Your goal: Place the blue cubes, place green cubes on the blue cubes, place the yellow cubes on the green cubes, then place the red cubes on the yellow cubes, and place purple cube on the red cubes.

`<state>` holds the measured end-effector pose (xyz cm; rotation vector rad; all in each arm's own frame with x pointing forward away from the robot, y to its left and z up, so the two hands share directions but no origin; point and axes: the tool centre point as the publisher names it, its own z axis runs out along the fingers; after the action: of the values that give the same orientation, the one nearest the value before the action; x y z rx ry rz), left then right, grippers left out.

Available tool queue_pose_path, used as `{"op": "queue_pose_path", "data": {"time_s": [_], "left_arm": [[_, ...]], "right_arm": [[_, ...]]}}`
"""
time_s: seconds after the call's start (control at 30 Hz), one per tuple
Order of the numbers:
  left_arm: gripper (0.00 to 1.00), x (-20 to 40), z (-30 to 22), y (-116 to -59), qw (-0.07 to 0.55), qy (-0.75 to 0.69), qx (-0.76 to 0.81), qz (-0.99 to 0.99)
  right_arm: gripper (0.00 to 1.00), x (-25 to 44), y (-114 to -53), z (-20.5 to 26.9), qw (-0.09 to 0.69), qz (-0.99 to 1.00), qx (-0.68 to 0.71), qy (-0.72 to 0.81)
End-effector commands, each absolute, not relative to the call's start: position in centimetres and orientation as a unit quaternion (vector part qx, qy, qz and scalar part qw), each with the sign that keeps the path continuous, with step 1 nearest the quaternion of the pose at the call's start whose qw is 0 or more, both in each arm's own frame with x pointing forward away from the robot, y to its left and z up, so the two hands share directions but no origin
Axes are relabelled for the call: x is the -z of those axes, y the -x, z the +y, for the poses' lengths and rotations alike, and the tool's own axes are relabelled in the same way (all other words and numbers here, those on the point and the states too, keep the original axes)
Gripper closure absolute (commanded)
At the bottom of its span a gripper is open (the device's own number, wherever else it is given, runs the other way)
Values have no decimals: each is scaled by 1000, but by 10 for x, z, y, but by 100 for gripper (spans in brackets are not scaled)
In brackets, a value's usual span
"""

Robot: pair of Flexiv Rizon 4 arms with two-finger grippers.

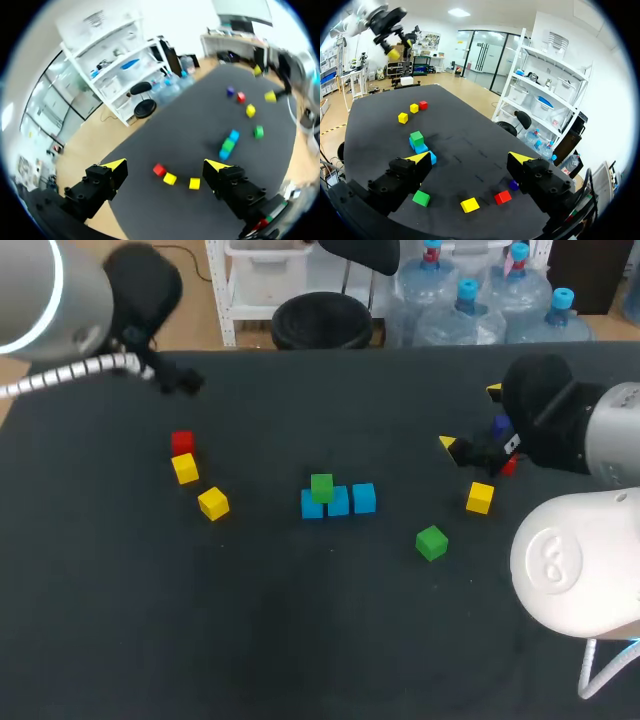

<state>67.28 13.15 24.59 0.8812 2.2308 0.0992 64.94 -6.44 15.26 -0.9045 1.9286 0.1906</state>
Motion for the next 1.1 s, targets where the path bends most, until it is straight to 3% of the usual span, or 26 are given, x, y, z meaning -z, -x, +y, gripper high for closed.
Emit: {"op": "queue_pose_path", "data": {"time_s": [0.03, 0.2, 0.57, 1.1], "left_arm": [[0, -251, 134, -691, 478, -149, 67, 863], [0, -261, 150, -706, 549, -62, 83, 830], [0, -246, 151, -728, 623, -5, 98, 776], [0, -244, 144, -730, 625, 3, 132, 770]], "right_arm": [[0, -152, -650, -65, 481, 790, -80, 371], [0, -152, -650, -65, 481, 790, -80, 371], [0, -152, -650, -65, 481, 790, -80, 371], [0, -152, -650, -65, 481, 790, -80, 371]]}}
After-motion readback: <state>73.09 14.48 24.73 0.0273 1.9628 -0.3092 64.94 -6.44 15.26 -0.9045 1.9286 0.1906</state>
